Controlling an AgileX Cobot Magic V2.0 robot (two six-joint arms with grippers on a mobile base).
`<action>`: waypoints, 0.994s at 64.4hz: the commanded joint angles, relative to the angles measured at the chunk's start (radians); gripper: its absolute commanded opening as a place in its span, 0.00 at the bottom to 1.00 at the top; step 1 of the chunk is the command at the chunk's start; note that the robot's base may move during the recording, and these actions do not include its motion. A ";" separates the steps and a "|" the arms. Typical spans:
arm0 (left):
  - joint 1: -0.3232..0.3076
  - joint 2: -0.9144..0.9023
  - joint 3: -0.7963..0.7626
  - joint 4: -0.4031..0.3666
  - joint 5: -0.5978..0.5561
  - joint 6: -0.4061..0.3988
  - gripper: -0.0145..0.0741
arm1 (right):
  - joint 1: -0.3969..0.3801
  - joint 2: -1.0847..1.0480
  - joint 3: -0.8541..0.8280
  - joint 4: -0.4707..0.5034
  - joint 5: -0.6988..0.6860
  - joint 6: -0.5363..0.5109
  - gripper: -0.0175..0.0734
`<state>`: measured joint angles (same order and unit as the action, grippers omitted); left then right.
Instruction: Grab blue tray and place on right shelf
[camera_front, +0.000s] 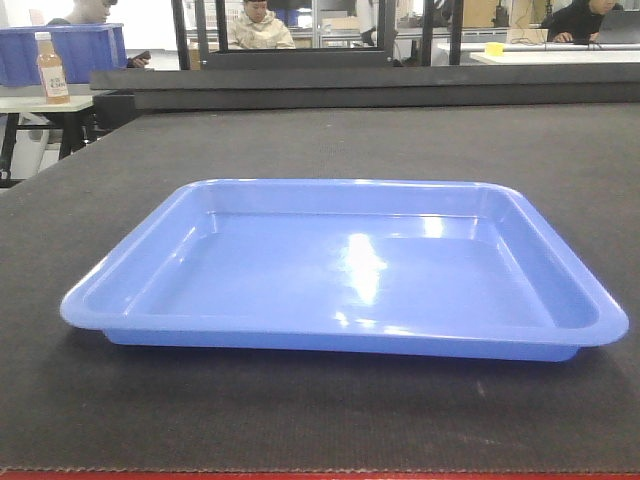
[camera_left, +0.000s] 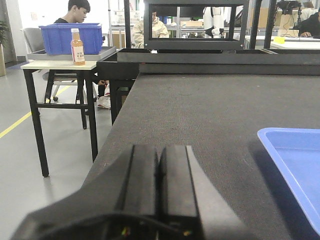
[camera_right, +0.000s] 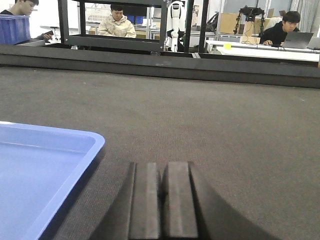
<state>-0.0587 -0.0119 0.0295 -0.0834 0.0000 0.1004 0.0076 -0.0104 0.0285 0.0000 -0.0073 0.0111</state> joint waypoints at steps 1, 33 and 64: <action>-0.005 -0.013 0.029 -0.007 -0.082 -0.002 0.13 | -0.006 -0.021 -0.023 0.000 -0.085 -0.003 0.25; -0.005 -0.013 0.029 -0.007 -0.082 -0.002 0.13 | -0.006 -0.021 -0.023 -0.008 -0.088 -0.017 0.25; -0.005 0.054 -0.314 -0.007 0.070 -0.002 0.13 | -0.006 0.007 -0.312 -0.009 -0.176 -0.011 0.25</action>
<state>-0.0587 -0.0032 -0.1620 -0.0834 0.0073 0.1004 0.0076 -0.0104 -0.1475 0.0000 -0.2222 0.0055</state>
